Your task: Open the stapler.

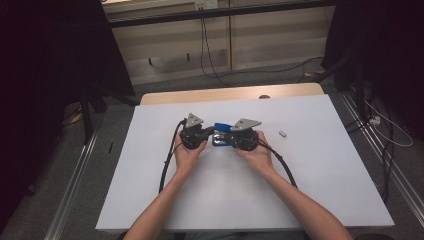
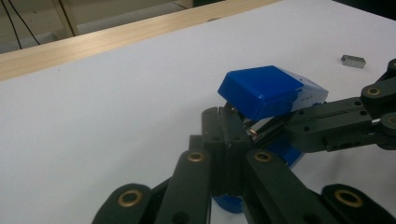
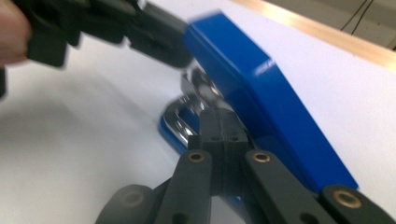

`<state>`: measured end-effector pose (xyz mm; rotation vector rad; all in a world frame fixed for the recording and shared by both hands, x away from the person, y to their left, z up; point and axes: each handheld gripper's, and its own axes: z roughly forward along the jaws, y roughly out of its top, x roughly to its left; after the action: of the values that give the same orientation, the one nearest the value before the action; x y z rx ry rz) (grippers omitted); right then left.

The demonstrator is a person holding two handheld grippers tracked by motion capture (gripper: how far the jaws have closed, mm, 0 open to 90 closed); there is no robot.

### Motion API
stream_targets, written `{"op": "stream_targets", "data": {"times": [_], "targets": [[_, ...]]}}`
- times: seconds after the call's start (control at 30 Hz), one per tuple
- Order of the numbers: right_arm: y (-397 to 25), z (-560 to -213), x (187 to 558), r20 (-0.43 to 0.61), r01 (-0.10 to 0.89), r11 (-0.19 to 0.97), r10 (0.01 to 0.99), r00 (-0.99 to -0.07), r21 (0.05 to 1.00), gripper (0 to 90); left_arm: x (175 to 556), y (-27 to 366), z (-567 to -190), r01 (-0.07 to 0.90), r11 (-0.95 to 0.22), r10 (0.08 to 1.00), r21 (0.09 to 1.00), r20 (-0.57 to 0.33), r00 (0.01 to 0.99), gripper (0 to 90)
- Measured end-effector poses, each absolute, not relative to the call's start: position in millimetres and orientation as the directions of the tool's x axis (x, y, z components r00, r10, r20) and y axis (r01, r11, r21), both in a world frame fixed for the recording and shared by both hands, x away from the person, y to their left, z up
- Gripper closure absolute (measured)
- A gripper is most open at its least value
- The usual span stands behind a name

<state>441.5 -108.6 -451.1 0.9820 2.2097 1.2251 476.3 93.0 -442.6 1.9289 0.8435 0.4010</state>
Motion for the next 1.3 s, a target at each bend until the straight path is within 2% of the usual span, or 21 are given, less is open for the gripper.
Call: {"op": "stream_targets", "data": {"times": [0.23, 0.93, 1.3], "targets": [[-91, -451, 448, -0.051, 0.357, 0.377, 0.745, -0.665, 0.855, 90.0, 477, 93, -441, 0.384, -0.306, 0.698, 0.871, -0.069, 0.713, 90.0], [-86, -452, 446, -0.085, 0.331, 0.348, 0.791, -0.606, 0.877, 90.0, 478, 92, -443, 0.392, -0.297, 0.693, 0.871, -0.085, 0.716, 90.0], [-91, -449, 448, -0.072, 0.334, 0.329, 0.799, -0.597, 0.884, 90.0, 479, 86, -444, 0.362, -0.357, 0.678, 0.861, -0.028, 0.734, 90.0]]}}
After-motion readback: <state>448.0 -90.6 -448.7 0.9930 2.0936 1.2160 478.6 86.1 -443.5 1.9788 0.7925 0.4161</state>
